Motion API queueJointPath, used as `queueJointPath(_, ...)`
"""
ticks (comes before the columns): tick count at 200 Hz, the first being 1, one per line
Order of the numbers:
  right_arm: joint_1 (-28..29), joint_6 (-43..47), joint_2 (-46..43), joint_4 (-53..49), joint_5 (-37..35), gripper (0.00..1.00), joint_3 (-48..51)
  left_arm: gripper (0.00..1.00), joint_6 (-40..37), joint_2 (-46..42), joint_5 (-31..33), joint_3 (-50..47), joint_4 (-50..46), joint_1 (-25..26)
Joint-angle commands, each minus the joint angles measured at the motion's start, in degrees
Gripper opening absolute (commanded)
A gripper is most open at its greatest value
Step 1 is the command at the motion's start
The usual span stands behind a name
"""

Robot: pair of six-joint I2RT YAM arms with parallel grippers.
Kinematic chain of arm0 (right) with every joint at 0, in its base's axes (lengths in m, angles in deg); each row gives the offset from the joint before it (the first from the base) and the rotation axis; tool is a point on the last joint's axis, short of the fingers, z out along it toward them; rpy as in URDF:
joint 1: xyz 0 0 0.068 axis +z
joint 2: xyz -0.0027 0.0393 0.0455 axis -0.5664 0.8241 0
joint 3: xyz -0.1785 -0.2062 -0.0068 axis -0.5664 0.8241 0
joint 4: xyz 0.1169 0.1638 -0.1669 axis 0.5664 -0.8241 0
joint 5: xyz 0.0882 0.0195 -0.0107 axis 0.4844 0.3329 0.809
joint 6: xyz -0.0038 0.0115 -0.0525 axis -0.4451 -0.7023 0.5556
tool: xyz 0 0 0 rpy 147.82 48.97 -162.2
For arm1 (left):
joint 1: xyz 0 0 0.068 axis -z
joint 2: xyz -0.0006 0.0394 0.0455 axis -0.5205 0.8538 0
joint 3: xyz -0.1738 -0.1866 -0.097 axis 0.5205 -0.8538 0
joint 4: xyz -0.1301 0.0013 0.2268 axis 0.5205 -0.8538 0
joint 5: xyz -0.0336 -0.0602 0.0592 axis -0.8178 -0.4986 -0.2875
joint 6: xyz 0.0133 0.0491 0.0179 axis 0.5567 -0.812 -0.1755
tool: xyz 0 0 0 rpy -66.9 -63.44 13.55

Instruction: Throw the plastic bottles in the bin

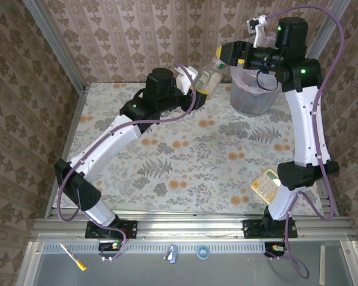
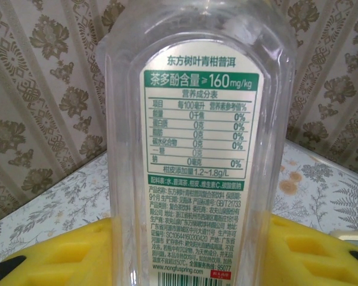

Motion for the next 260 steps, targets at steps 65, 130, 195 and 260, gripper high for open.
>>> queueJointPath(65,1.17,3.15,2.41,-6.14,2.16,0.71,-4.15,0.33,-2.51,1.25,-1.21,4.57,0.71,1.60)
queueJointPath(130,1.07,4.12,2.14,-6.27,1.03,0.56,-4.98,0.33,-3.47,1.53,-2.57,4.69,0.66,2.65)
queueJointPath(195,1.07,5.86,1.54,-7.07,-1.97,0.30,-6.20,0.50,-3.28,-0.57,-2.34,0.65,3.32,3.26)
queueJointPath(260,1.08,8.68,-4.82,1.44,-15.25,0.15,-2.30,1.00,6.61,-4.90,-3.04,-9.65,10.96,-2.01)
